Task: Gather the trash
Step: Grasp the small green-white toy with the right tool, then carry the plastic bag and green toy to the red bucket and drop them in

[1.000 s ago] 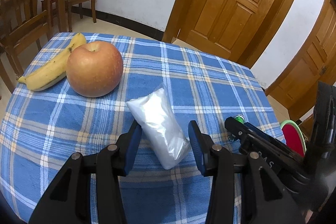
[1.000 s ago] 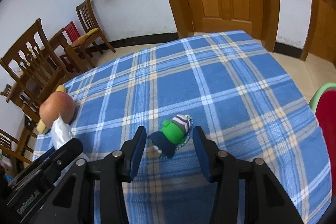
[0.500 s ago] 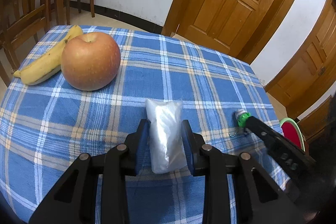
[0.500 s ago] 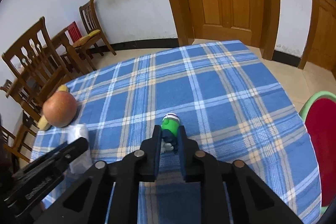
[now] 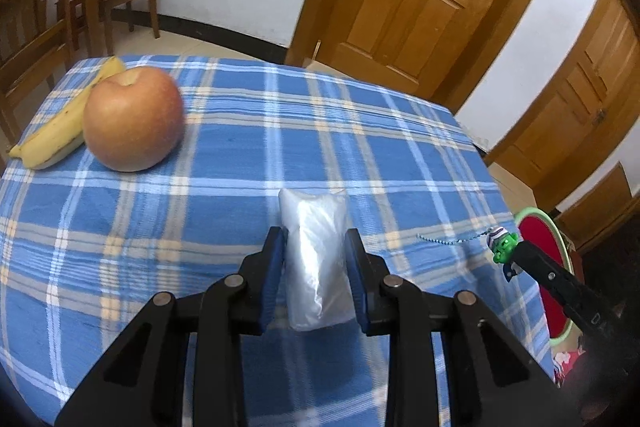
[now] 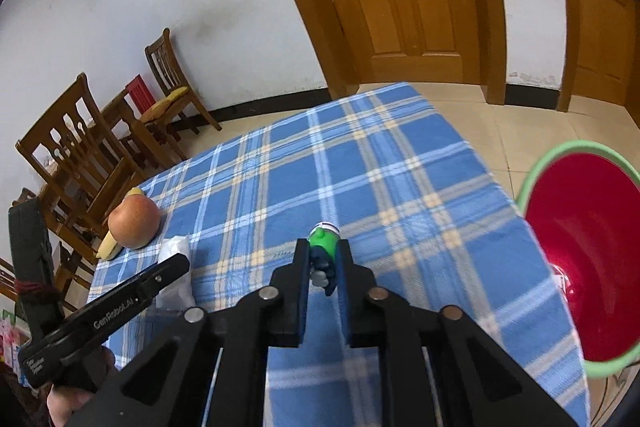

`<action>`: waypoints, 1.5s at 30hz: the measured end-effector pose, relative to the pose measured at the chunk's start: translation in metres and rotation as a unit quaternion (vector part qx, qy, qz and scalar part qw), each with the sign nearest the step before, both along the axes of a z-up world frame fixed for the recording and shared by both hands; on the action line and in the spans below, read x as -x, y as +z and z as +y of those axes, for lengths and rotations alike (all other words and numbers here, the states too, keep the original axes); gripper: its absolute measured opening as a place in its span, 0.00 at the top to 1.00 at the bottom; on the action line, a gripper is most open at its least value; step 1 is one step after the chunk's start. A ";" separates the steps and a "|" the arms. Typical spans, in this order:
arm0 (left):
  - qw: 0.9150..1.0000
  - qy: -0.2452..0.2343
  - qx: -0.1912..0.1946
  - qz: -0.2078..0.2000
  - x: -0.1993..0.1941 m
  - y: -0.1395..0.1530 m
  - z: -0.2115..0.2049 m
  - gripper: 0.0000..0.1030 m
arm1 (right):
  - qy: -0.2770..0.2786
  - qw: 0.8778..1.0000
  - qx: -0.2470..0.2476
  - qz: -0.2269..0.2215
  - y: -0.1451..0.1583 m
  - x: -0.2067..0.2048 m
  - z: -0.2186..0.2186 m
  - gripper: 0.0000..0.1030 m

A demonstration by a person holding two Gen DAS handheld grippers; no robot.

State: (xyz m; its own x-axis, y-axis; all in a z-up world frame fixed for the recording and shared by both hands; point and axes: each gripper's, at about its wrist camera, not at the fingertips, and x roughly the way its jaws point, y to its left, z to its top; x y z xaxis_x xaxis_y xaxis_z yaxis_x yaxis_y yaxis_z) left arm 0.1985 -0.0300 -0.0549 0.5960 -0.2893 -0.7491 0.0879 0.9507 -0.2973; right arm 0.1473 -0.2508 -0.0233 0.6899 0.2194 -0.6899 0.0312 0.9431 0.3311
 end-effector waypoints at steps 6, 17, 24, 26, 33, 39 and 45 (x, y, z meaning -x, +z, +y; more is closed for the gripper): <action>0.999 -0.033 0.000 -0.009 0.010 0.014 -0.025 0.70 | -0.023 1.000 -0.011 -0.014 0.008 0.022 -0.027 0.86; 0.994 -0.102 0.018 -0.016 0.029 0.035 -0.082 0.70 | -0.088 0.995 -0.016 -0.040 0.021 0.061 -0.086 0.86; 0.991 -0.134 0.010 -0.023 0.036 0.045 -0.123 0.70 | -0.130 0.990 -0.020 -0.042 0.016 0.081 -0.125 0.86; 0.989 -0.145 0.009 -0.024 0.039 0.046 -0.135 0.70 | -0.141 0.989 -0.023 -0.039 0.013 0.084 -0.136 0.86; 0.984 -0.175 0.004 -0.027 0.042 0.049 -0.174 0.70 | -0.179 0.983 -0.029 -0.017 -0.007 0.093 -0.174 0.86; 0.980 -0.198 -0.001 -0.022 0.043 0.044 -0.203 0.70 | -0.202 0.979 -0.032 0.000 -0.021 0.097 -0.196 0.84; 0.976 -0.217 -0.007 -0.021 0.046 0.039 -0.226 0.70 | -0.209 0.977 -0.043 -0.001 -0.026 0.104 -0.209 0.77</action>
State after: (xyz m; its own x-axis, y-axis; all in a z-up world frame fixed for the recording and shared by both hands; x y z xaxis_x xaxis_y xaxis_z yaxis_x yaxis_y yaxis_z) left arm 0.1525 -0.2564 -0.0157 0.4488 -0.5115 -0.7327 0.4954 0.8248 -0.2724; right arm 0.0430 -0.4595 -0.0491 0.7333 -0.0247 -0.6795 0.4060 0.8176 0.4083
